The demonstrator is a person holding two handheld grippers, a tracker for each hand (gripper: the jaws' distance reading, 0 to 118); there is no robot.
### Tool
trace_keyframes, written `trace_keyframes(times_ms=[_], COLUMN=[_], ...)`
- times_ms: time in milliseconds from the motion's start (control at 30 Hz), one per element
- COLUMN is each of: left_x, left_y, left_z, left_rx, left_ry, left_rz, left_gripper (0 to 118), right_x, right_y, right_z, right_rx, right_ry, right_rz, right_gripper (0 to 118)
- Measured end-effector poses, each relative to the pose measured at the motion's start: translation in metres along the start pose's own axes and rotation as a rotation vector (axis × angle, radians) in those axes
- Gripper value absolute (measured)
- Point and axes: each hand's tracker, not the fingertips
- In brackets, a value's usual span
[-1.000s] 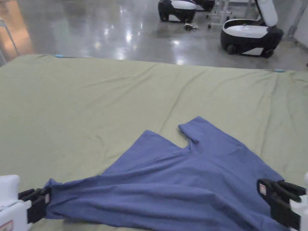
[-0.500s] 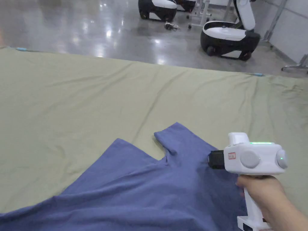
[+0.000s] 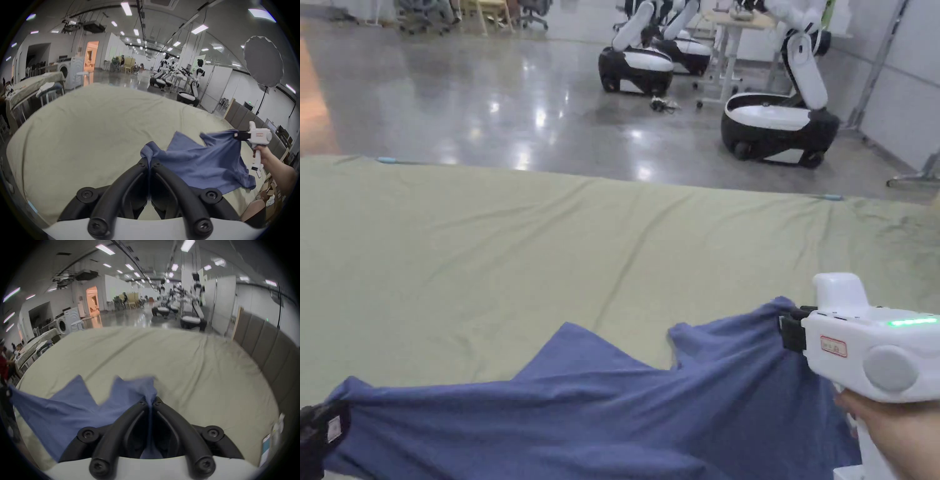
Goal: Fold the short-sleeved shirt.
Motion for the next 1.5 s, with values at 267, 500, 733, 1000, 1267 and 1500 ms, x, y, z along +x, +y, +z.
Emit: trace_keyframes(times_ms=[267,500,733,1000,1267,1500], left_x=[0.018,0.034,0.042,0.052,0.066,0.079], left_y=[0.111,0.216,0.285,0.336,0.372,0.414], left_z=[0.072,0.146,0.176,0.157,0.108,0.044], left_rx=[0.238,0.429,0.501,0.536,0.594,0.594], left_ry=[-0.044,-0.04,0.001,0.124,0.191,0.229], left_rz=[-0.007,-0.086,-0.105,-0.168,-0.217,-0.269], left_gripper=[0,0,0,0,0,0], right_x=[0.007,0.017,0.009,0.0,0.025,0.039], right_y=[0.098,0.167,0.209,0.246,0.297,0.343], right_z=[0.191,0.328,0.371,0.342,0.288,0.219], right_rx=[0.309,0.512,0.604,0.617,0.661,0.651], right_ry=[-0.109,-0.122,-0.155,-0.198,-0.181,-0.227], right_rz=[0.013,-0.047,0.011,0.021,-0.11,-0.083], right_gripper=[3,3,3,3,3,3])
